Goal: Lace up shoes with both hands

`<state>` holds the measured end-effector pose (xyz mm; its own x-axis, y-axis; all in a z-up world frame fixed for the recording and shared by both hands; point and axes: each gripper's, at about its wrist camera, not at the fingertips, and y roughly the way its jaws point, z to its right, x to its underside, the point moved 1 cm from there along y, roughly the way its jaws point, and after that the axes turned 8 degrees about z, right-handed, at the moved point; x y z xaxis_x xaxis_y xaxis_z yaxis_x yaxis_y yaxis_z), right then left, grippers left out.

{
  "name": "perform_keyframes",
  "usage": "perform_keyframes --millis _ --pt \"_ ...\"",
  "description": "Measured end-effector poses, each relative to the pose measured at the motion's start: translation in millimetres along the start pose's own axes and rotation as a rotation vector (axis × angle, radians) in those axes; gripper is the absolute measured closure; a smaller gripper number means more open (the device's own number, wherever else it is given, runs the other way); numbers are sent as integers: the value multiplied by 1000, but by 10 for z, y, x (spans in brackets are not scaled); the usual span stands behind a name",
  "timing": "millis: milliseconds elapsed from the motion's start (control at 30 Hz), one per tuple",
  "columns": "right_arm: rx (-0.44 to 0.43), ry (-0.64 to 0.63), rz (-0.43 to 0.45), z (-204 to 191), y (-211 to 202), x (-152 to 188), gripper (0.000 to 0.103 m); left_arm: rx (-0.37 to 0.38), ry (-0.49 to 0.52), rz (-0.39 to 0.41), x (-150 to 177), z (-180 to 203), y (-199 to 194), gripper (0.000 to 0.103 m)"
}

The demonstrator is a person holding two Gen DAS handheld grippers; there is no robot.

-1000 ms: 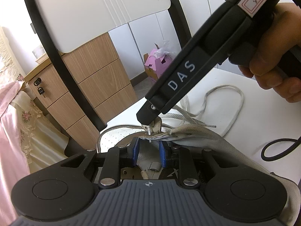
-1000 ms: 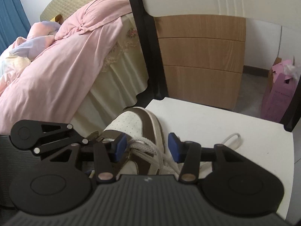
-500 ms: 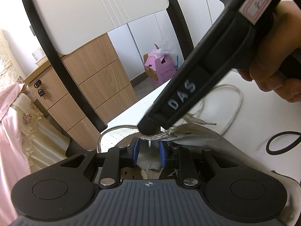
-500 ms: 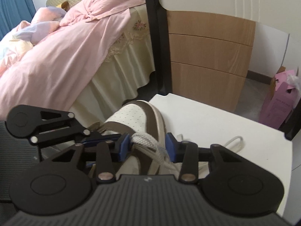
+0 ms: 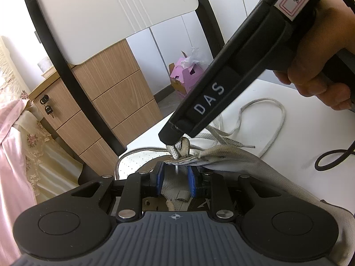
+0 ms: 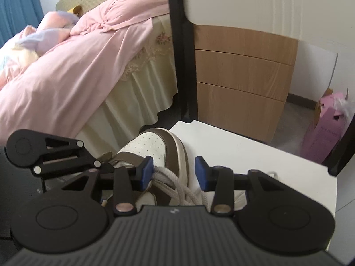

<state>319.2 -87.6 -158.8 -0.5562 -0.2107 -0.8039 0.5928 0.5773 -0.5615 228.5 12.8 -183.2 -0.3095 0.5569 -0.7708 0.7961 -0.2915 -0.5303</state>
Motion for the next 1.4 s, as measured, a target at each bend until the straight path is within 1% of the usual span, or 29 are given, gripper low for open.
perform_keyframes --millis 67,133,200,233,267,300,367,467,567,700,767,833,900,933,967,1033,1133,1200,1267,1333,1400 --pt "-2 -27 -13 -30 18 11 60 0 5 1 14 -6 1 77" --pt "-22 -39 -27 -55 41 31 60 -1 3 0 15 -8 4 77" --pt "-32 -36 -38 -69 62 55 61 -11 3 1 14 -12 2 85" --pt "-28 -30 -35 -65 49 53 61 -15 -1 2 13 -22 -1 91" --pt "-26 -26 -24 -65 5 42 61 -11 -14 2 13 -42 -6 93" --pt "-24 -22 -13 -66 -40 32 61 -4 -26 2 14 -58 -12 94" --pt "-20 -12 10 -80 -176 31 61 4 -29 -1 13 -65 -25 98" --pt "-27 6 27 -131 -443 72 60 16 -56 -1 5 -79 -53 100" --pt "-20 -1 24 -223 -651 166 60 24 -61 1 6 -84 -67 100" --pt "-19 -6 8 -281 -768 271 60 26 -61 6 4 -72 -83 100" --pt "-42 19 7 -253 -811 266 60 20 -65 9 7 -78 -69 100" --pt "-95 43 7 -258 -848 252 60 14 -63 10 1 -71 -52 100" --pt "-107 3 -29 -329 -806 265 60 6 -35 11 5 -66 -10 100" --pt "-79 -34 -39 -368 -771 276 60 5 -34 13 4 -56 -16 100" --pt "-31 -65 -64 -395 -718 296 60 7 -42 13 3 -57 -24 100" --pt "-1 -101 -85 -405 -622 345 59 7 -47 16 2 -54 -39 100" --pt "26 -20 -81 -349 -517 378 59 2 -39 19 2 -42 -58 100" --pt "71 -28 -55 -355 -461 411 59 -5 -57 22 -9 -68 -66 100" --pt "135 -23 -25 -341 -440 443 59 -8 -85 22 -22 -100 -65 100" --pt "197 -19 8 -340 -425 466 60 -13 -89 25 -28 -97 -84 101" --pt "225 39 31 -293 -422 500 61 -22 -82 26 -31 -60 -123 101"
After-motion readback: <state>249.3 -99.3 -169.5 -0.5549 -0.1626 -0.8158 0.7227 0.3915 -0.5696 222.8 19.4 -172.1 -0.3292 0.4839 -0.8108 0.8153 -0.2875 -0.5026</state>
